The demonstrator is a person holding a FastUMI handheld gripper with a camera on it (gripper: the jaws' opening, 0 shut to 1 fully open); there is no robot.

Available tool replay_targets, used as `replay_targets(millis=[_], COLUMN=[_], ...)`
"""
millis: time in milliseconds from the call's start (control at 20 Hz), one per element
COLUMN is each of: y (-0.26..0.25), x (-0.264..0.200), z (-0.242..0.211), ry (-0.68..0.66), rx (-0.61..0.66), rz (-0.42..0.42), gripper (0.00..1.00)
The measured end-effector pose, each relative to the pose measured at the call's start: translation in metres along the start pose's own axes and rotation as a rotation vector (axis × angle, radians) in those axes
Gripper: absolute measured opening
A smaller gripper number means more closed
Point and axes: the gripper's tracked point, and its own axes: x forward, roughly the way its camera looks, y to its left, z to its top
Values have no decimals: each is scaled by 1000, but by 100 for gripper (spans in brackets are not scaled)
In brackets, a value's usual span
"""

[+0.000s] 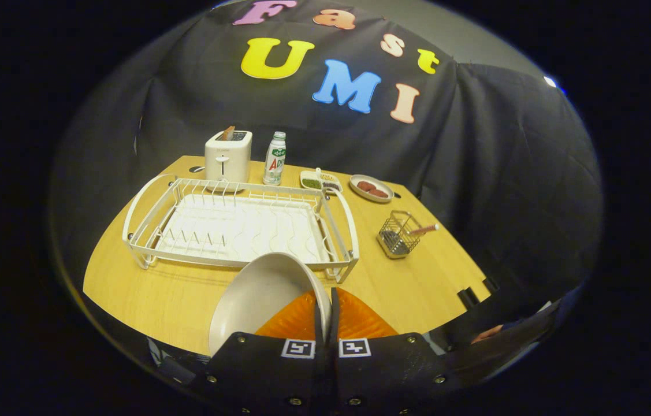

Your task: Take the plate from the dish rack, then take the spoon from the basket and place it into the plate.

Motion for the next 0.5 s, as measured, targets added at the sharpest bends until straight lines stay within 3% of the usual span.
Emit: replay_targets(millis=[500], y=[8], x=[40], z=[-45], ry=[122], rx=[237], rz=[50], gripper=[1])
